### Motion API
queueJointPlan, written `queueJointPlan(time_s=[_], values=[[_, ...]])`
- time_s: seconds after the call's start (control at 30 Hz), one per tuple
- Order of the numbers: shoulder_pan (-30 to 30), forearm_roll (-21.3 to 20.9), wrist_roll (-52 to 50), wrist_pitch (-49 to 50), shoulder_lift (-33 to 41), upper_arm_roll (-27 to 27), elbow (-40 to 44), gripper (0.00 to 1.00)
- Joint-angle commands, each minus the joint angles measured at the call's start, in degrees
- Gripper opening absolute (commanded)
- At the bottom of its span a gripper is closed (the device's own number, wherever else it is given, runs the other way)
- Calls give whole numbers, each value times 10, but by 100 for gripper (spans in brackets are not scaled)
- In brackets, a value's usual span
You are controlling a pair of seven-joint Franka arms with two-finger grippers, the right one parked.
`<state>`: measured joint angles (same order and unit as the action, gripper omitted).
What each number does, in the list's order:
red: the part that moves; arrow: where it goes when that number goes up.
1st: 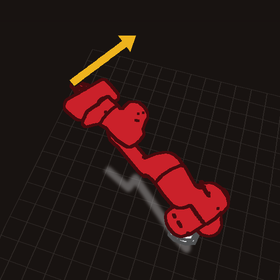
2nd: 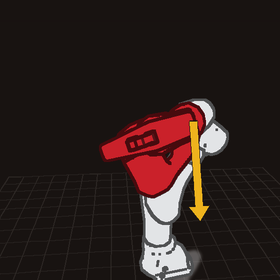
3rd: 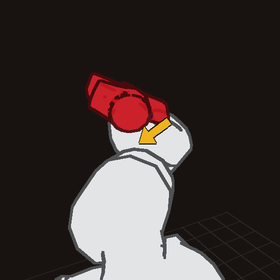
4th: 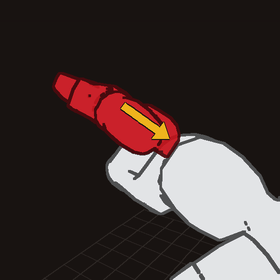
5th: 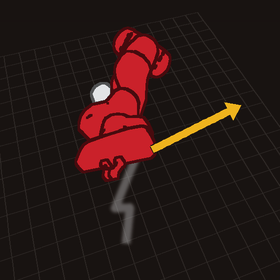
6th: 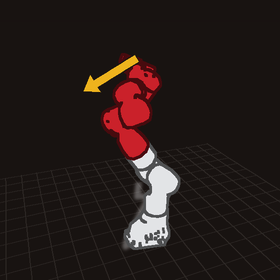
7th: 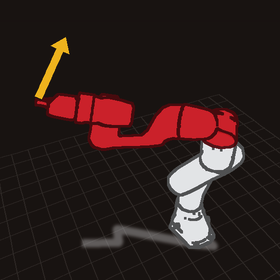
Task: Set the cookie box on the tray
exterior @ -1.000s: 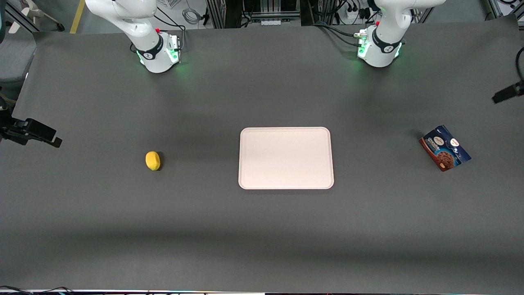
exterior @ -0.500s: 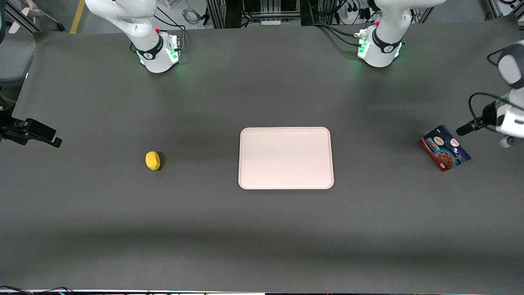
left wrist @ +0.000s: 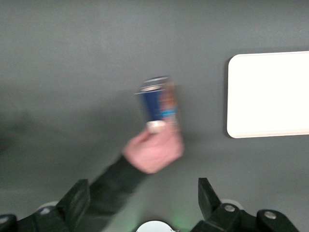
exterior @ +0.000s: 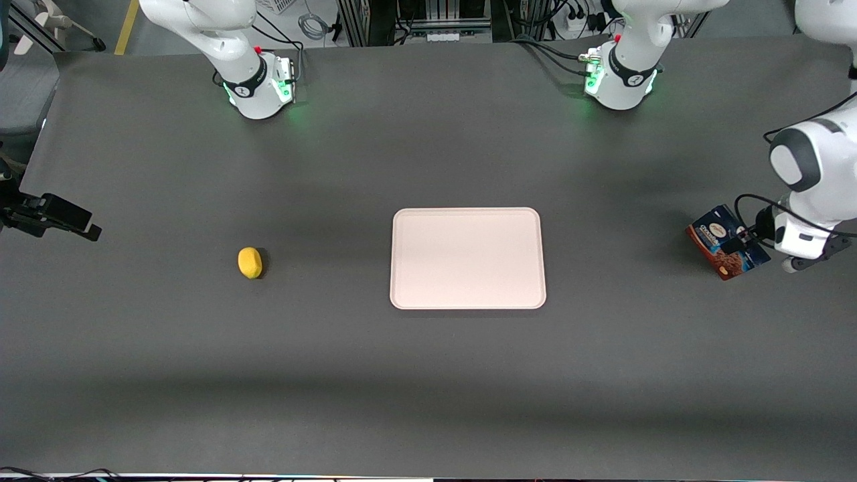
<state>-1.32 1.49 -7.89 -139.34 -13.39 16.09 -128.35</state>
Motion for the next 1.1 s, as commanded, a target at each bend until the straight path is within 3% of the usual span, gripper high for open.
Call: queueJointPlan(time_s=[0.0,0.07,0.13,0.17,0.67,0.8,1.07], values=[[1,34,44,-21,-24,1,8,79],[-1,36,46,-18,-25,1,9,27],[-2,37,46,-16,-25,1,8,3],[-2,37,46,-14,-25,1,9,0],[1,37,45,15,-5,-4,25,0],[4,36,46,99,19,-8,70,0],[4,29,33,307,73,-81,204,0]])
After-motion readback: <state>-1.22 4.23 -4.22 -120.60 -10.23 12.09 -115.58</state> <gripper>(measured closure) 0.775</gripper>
